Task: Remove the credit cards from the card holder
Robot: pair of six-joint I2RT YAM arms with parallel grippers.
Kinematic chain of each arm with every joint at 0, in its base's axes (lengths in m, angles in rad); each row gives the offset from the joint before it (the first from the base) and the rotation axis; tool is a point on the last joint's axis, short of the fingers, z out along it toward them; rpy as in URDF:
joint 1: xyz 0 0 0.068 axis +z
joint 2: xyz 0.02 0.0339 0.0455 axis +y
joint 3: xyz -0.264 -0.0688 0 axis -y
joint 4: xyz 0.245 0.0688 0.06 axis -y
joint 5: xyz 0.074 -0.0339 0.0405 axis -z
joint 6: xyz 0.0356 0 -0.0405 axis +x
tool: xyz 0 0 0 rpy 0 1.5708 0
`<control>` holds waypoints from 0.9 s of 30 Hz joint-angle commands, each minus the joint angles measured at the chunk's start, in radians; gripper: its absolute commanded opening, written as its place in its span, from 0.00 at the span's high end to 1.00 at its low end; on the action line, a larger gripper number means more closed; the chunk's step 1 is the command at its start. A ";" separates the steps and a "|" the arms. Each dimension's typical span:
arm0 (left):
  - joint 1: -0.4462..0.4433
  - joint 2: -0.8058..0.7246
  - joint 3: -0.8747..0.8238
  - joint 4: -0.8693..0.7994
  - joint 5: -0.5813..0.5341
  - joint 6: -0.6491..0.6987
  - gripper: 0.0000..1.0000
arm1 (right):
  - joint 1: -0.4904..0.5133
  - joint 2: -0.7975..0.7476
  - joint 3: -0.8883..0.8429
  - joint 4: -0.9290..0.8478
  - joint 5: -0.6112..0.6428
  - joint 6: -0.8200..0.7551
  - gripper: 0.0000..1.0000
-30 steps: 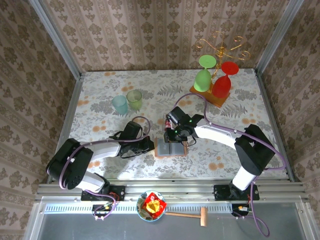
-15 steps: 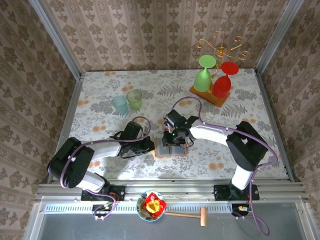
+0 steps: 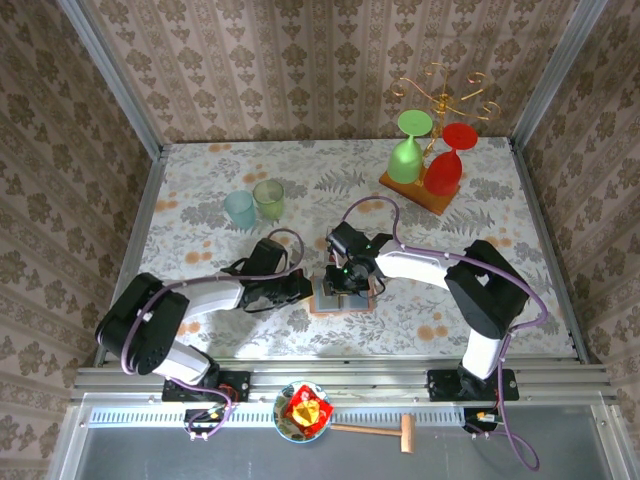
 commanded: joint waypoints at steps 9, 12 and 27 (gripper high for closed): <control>-0.005 0.047 0.005 -0.020 0.018 -0.006 0.99 | 0.011 0.029 0.034 0.002 -0.023 0.026 0.73; -0.005 0.049 0.006 -0.027 0.018 -0.002 0.99 | 0.011 0.033 0.034 -0.006 -0.015 0.027 0.72; -0.003 0.055 0.008 -0.049 0.013 0.003 0.99 | 0.010 0.032 0.036 -0.065 0.050 0.030 0.70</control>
